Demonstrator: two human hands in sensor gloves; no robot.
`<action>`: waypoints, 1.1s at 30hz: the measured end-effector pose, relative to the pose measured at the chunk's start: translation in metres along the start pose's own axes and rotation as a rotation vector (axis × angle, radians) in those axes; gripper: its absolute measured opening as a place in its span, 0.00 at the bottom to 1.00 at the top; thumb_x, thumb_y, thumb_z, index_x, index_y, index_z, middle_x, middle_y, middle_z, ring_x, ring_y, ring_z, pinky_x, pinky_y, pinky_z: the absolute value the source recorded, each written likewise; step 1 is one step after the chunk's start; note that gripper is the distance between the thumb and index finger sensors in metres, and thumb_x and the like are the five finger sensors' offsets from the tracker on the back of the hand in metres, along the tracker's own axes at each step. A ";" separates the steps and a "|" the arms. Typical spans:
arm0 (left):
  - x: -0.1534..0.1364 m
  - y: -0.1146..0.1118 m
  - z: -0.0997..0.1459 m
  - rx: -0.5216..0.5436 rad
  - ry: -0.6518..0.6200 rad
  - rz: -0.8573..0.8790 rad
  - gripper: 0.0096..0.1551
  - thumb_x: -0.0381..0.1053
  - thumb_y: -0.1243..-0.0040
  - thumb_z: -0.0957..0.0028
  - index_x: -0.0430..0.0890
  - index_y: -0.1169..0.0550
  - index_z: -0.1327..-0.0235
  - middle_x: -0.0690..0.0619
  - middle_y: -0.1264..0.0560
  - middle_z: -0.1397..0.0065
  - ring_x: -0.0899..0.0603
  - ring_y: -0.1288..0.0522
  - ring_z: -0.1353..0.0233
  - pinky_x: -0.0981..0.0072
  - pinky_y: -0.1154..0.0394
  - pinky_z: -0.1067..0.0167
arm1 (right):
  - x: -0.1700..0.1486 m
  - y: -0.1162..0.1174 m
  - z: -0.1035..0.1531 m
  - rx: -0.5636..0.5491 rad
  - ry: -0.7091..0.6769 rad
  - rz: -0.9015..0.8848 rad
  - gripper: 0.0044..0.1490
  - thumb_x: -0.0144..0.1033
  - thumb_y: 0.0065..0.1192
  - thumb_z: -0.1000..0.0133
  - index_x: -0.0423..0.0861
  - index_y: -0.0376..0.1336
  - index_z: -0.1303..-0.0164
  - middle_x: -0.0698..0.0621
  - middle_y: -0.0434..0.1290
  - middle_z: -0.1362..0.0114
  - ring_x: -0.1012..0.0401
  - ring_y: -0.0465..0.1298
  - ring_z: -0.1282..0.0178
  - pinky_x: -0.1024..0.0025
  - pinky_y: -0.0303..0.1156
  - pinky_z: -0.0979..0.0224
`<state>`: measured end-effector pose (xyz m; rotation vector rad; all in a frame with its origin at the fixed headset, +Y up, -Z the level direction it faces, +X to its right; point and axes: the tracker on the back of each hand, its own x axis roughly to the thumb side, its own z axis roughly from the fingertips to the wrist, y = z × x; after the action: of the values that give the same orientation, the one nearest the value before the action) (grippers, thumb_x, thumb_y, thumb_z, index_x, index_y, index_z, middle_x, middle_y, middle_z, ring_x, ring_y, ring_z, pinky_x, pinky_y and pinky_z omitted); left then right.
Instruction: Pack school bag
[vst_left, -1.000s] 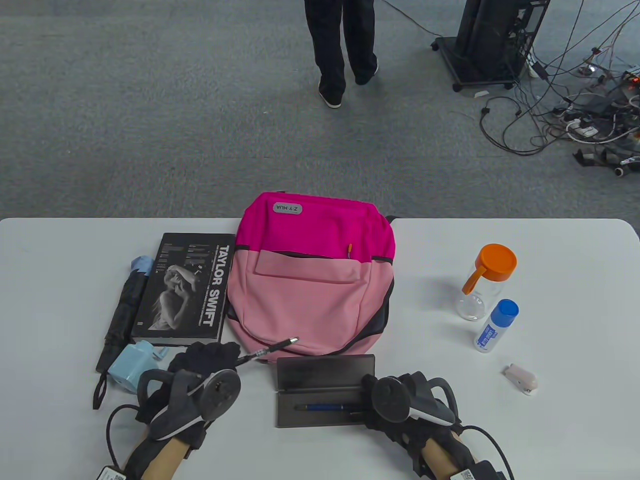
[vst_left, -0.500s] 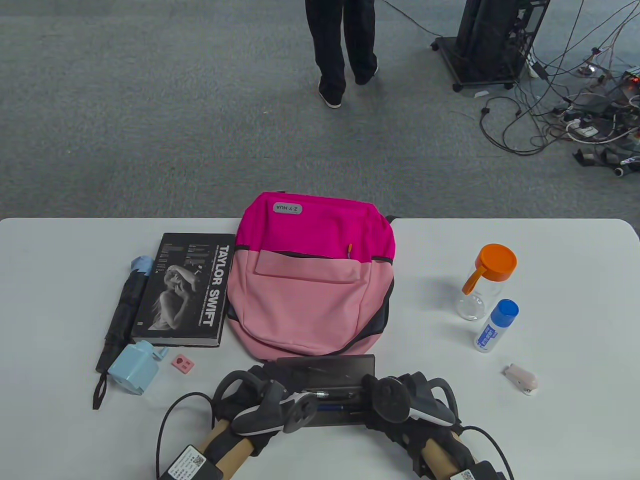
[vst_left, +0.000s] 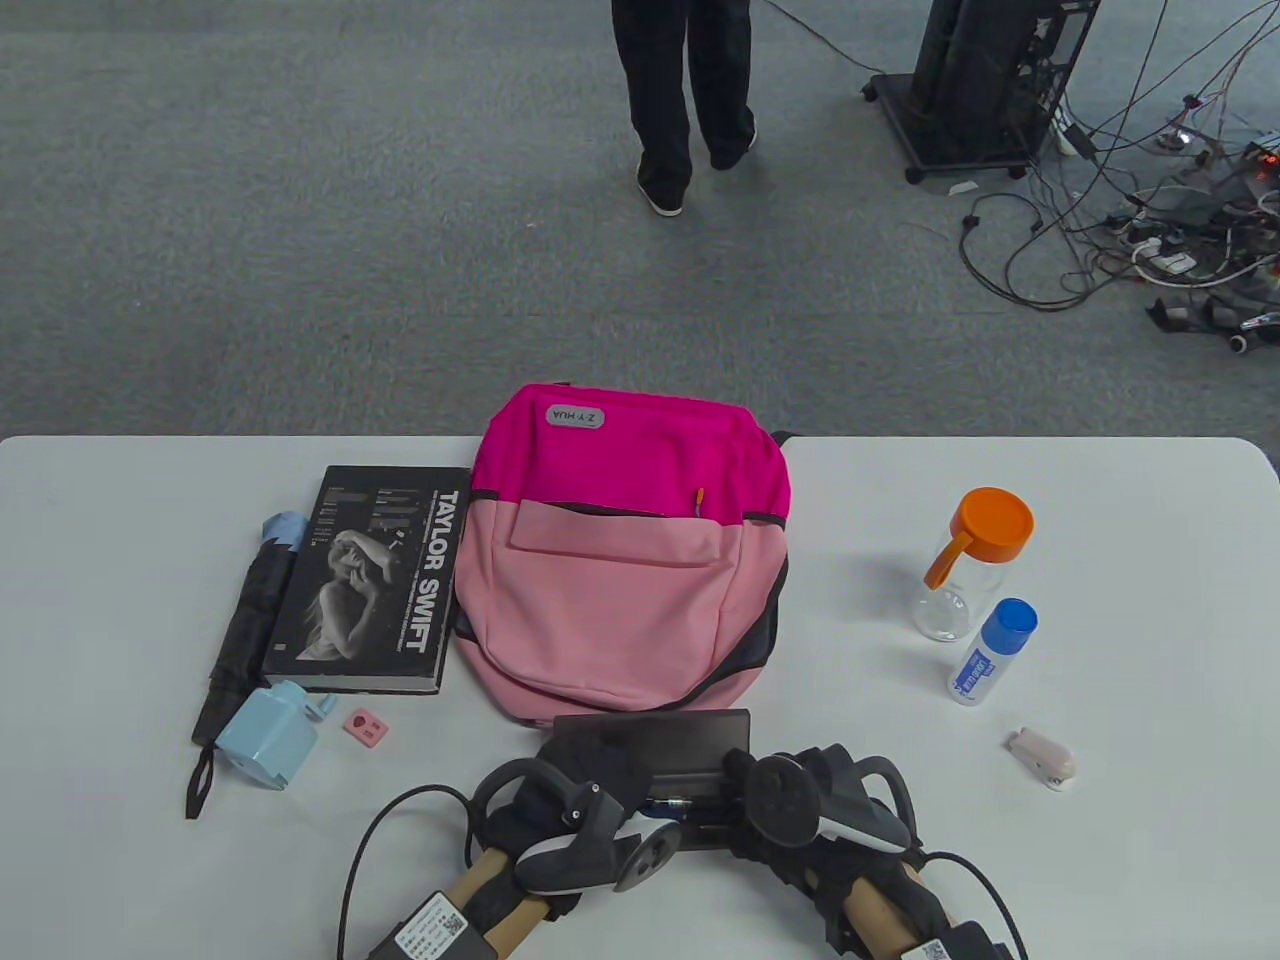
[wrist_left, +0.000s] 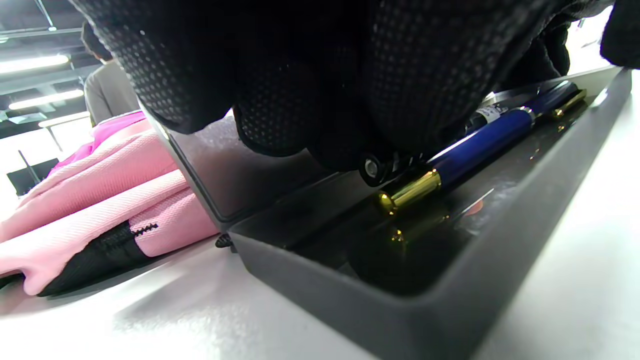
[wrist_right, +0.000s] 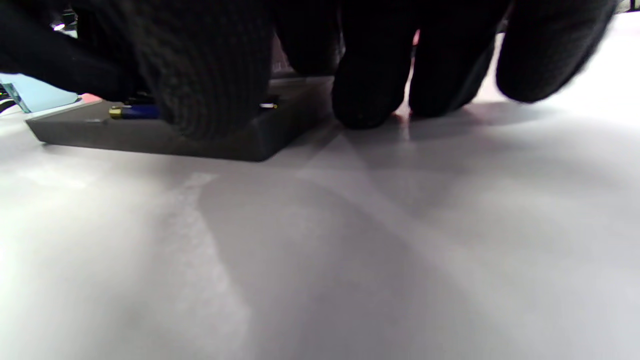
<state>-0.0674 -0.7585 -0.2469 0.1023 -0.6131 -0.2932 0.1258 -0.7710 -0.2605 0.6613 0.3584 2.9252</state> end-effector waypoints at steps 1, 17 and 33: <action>-0.002 0.002 0.001 0.001 0.007 0.014 0.26 0.52 0.24 0.56 0.53 0.16 0.41 0.54 0.12 0.39 0.44 0.13 0.44 0.47 0.14 0.42 | 0.000 0.000 0.000 0.000 0.000 0.001 0.50 0.46 0.72 0.49 0.39 0.57 0.19 0.32 0.73 0.29 0.32 0.72 0.29 0.24 0.68 0.31; -0.073 0.028 0.030 0.037 0.231 0.056 0.30 0.52 0.27 0.53 0.52 0.19 0.34 0.50 0.16 0.30 0.36 0.19 0.30 0.39 0.22 0.32 | 0.001 0.001 0.000 0.001 0.002 0.001 0.50 0.46 0.72 0.50 0.39 0.57 0.19 0.31 0.73 0.28 0.32 0.72 0.29 0.24 0.68 0.31; -0.172 -0.011 0.053 -0.478 0.773 0.058 0.42 0.64 0.35 0.48 0.43 0.24 0.24 0.38 0.19 0.24 0.35 0.16 0.35 0.46 0.18 0.39 | 0.000 0.001 0.000 0.002 0.009 -0.001 0.50 0.46 0.72 0.50 0.40 0.58 0.19 0.31 0.73 0.28 0.32 0.72 0.29 0.24 0.68 0.31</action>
<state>-0.2346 -0.7173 -0.3007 -0.2560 0.2289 -0.3096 0.1252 -0.7715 -0.2605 0.6479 0.3624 2.9285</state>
